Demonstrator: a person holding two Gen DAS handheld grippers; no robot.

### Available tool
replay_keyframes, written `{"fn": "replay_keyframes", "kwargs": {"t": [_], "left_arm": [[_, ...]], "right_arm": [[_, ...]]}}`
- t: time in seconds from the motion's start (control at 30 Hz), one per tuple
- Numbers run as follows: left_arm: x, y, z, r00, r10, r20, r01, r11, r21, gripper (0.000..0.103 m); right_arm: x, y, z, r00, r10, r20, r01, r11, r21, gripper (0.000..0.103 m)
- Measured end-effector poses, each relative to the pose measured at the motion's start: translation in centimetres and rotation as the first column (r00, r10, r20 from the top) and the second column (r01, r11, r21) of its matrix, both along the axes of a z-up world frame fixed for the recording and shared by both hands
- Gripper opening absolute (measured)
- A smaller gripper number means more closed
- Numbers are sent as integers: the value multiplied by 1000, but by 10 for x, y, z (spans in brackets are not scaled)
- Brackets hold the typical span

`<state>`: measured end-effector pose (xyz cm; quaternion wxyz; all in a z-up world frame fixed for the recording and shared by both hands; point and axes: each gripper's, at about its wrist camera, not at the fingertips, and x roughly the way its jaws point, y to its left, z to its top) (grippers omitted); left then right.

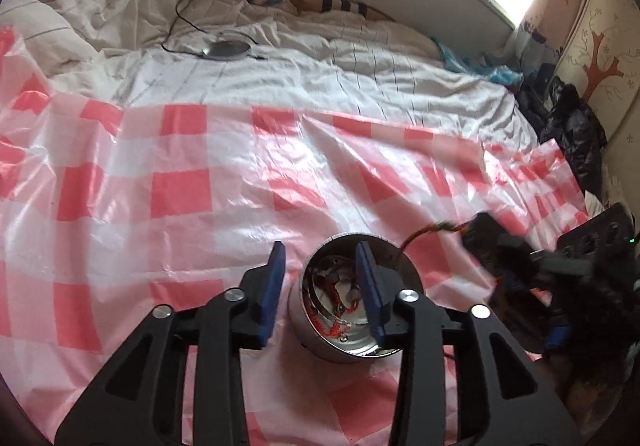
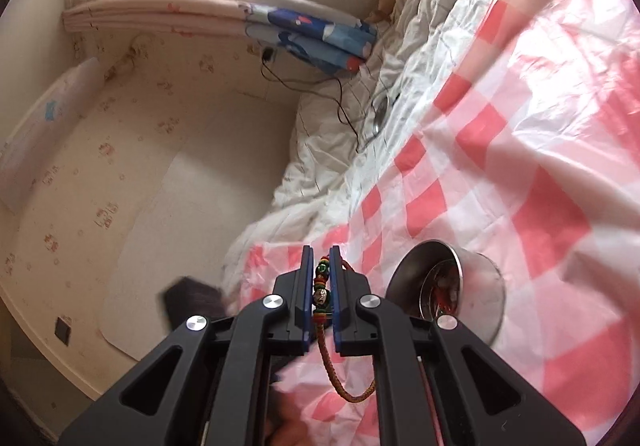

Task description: Organize jewelry

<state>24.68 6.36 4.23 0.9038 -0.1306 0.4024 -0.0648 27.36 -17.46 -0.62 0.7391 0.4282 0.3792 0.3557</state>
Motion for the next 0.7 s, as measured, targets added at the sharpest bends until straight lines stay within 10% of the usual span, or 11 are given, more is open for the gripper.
{"fn": "replay_keyframes", "kwargs": {"t": [0.1,0.27,0.7], "left_arm": [[-9,25,14,997,66,48,-64,997,-43,48],[-12,41,12,996,86,24,-83,993,-88,49],[-76,-9,-10,983,-165,-82,175,974,143,58]], "right_arm": [[-4,5,3,997,-74,27,78,976,-202,51],[-15,-23,7,982,-183,54,191,960,-206,60],[-72,-87,-1,950,-307,-47,297,941,-162,73]]}}
